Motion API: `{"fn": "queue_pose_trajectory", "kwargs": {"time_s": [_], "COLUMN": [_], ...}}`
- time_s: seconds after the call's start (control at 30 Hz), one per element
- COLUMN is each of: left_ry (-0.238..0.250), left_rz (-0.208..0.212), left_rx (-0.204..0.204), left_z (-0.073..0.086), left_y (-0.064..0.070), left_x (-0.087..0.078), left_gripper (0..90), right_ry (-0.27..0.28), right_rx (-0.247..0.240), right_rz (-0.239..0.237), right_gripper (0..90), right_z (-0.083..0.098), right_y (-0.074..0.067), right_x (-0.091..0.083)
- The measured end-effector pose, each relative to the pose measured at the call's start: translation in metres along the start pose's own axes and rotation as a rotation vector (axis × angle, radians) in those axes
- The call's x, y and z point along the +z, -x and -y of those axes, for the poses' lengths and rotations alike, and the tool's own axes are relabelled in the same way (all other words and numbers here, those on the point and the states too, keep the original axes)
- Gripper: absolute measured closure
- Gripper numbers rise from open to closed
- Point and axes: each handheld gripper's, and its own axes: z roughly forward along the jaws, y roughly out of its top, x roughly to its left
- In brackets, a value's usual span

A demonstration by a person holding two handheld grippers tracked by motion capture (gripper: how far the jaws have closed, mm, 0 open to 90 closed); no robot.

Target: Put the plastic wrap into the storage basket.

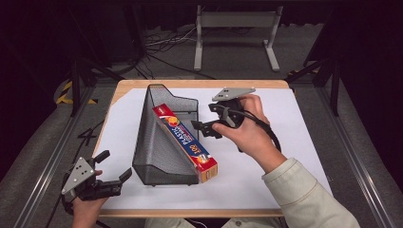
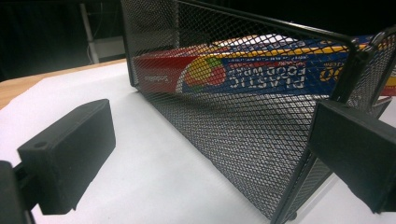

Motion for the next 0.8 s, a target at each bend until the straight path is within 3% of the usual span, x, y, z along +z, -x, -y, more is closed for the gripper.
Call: {"fn": "queue_pose_trajectory", "kwargs": {"time_s": [0.57,0.8], "left_ry": [0.0,-0.006], "left_rz": [-0.002,-0.004], "left_rx": [-0.003,0.001], "left_z": [0.0,-0.001], "left_y": [0.0,0.001], "left_x": [0.0,0.001], "left_gripper": [1.8,1.8], "right_ry": [0.015,0.03], "right_rx": [-0.01,0.025], "right_rz": [0.016,0.053], "right_gripper": [17.6,17.4], "right_z": [0.035,0.051], "right_y": [0.033,0.051], "right_x": [-0.055,-0.072]}}
